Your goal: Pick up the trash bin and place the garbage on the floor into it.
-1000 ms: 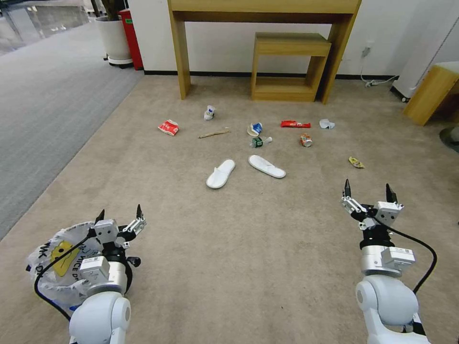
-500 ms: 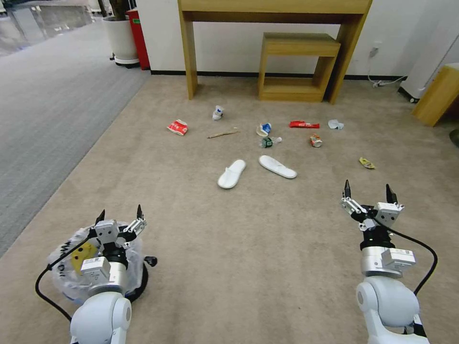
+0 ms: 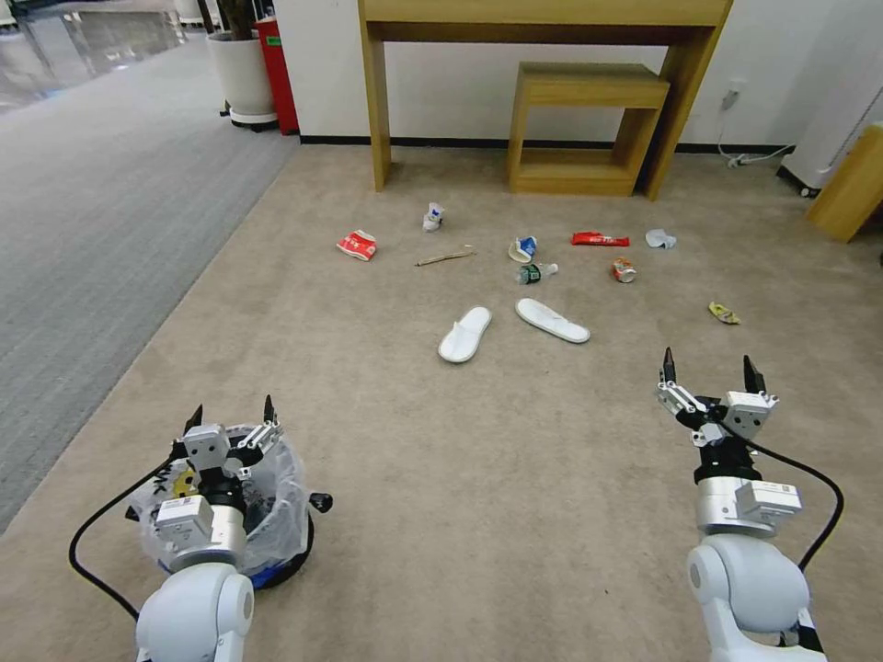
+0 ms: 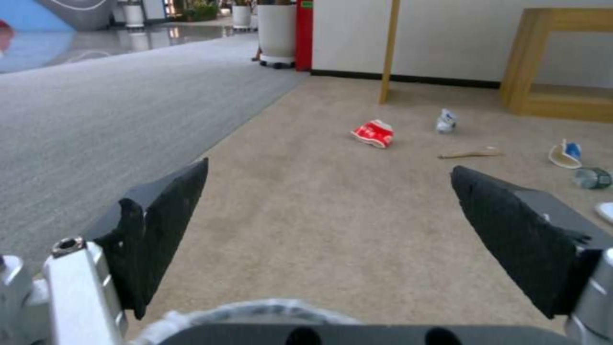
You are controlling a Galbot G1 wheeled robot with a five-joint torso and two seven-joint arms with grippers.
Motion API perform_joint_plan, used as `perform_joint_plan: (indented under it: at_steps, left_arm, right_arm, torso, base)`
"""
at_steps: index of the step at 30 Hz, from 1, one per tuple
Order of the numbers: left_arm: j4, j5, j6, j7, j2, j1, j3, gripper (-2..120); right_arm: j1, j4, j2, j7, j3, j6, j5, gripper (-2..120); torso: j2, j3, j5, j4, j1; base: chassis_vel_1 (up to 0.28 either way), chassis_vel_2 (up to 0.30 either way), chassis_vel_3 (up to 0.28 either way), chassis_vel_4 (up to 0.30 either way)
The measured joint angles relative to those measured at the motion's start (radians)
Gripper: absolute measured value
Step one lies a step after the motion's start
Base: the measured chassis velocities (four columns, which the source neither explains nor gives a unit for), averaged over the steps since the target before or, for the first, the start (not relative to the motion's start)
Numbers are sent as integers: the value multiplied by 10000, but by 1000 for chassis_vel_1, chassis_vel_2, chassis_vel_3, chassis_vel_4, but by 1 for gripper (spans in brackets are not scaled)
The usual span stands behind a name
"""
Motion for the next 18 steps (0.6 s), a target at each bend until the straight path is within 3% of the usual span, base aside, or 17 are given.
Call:
perform_joint_plan:
  at_steps: [18]
  left_arm:
    - [78, 33, -64, -3, -17, -15, 7, 100]
  right_arm:
    - [-11, -46, 37, -32, -7, 33, -19, 100]
  torso:
    - [1, 0, 0, 0, 0]
  base:
    - [87, 90, -89, -95]
